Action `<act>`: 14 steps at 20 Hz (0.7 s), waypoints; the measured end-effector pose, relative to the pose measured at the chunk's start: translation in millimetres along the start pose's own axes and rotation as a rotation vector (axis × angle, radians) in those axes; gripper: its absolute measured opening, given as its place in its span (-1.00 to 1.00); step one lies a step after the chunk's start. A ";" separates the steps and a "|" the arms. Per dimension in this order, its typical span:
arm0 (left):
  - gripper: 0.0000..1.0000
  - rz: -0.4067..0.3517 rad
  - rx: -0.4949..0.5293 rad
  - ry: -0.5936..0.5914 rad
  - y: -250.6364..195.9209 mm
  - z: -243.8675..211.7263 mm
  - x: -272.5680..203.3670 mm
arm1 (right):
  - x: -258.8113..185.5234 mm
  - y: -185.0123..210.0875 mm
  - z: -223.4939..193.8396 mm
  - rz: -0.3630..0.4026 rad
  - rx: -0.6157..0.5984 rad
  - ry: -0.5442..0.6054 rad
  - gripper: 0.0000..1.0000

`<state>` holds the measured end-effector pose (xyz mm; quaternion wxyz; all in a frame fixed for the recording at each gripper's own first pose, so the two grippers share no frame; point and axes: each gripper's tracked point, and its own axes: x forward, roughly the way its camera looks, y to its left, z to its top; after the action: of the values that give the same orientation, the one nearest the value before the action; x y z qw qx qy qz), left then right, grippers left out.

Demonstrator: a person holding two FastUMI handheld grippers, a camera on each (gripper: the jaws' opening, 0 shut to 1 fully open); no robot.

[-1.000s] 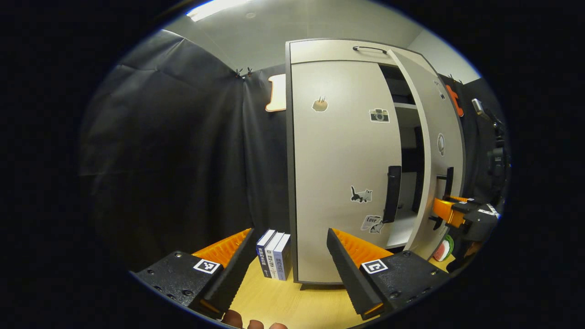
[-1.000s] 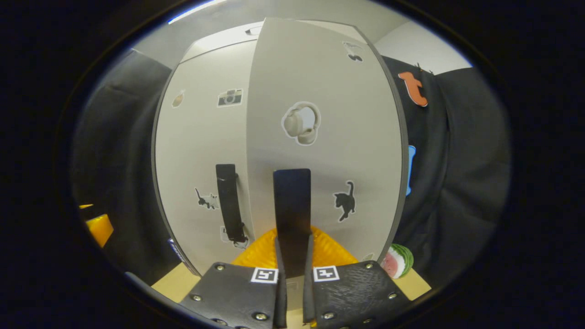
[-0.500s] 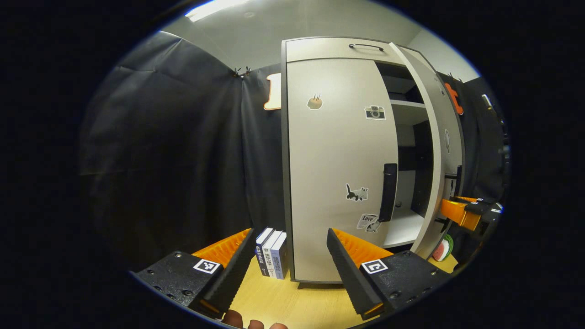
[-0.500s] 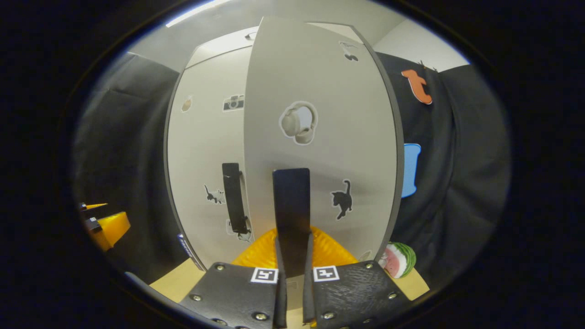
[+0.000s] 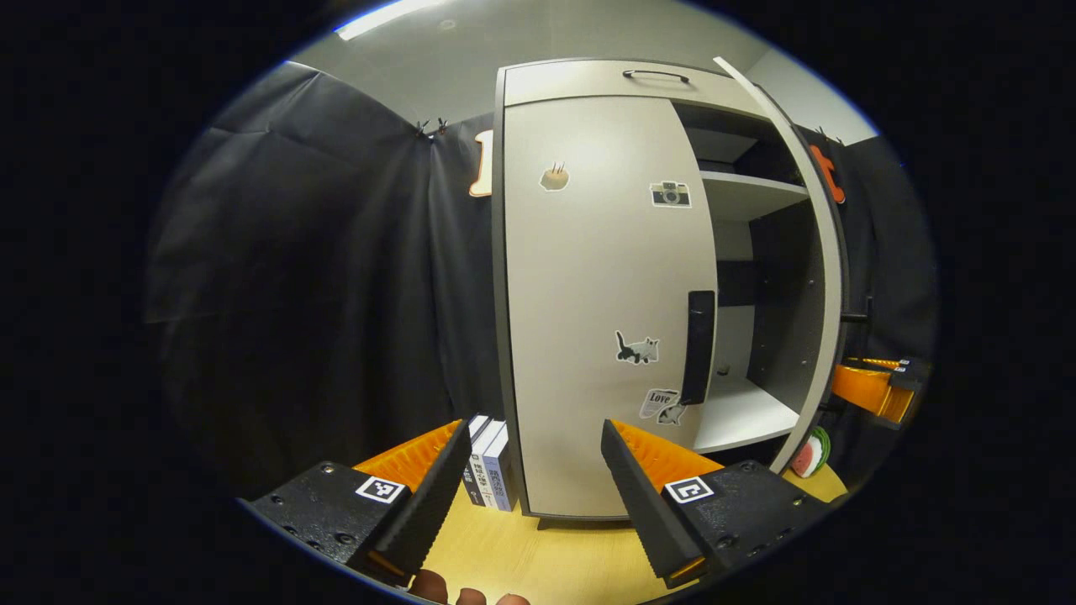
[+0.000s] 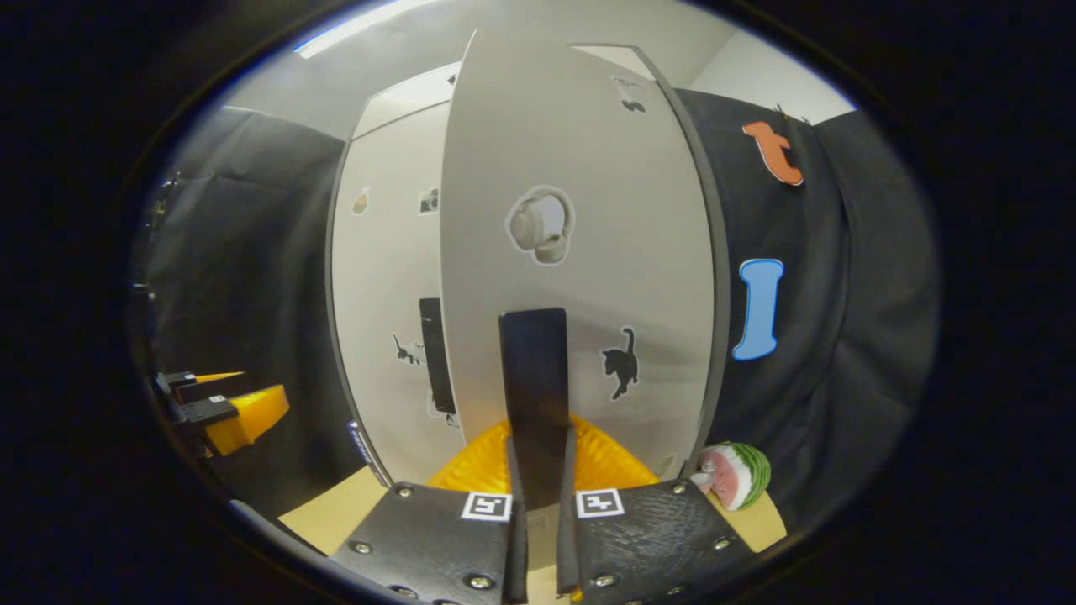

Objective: Open the right door of the double-door shoe cabinet with the right hand, and open the left door with the left hand.

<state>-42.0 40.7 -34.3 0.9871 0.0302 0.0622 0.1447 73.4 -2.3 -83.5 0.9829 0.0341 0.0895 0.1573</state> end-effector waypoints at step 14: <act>0.93 -0.057 -0.016 -0.001 -107.3 9.0 4.9 | -43.6 -62.4 0.9 0.126 -0.054 -0.013 -0.75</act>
<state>-5.9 -60.9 -34.4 0.9910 0.0205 0.0615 0.1171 51.7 -75.3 -81.3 0.9722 0.0141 0.0767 0.2209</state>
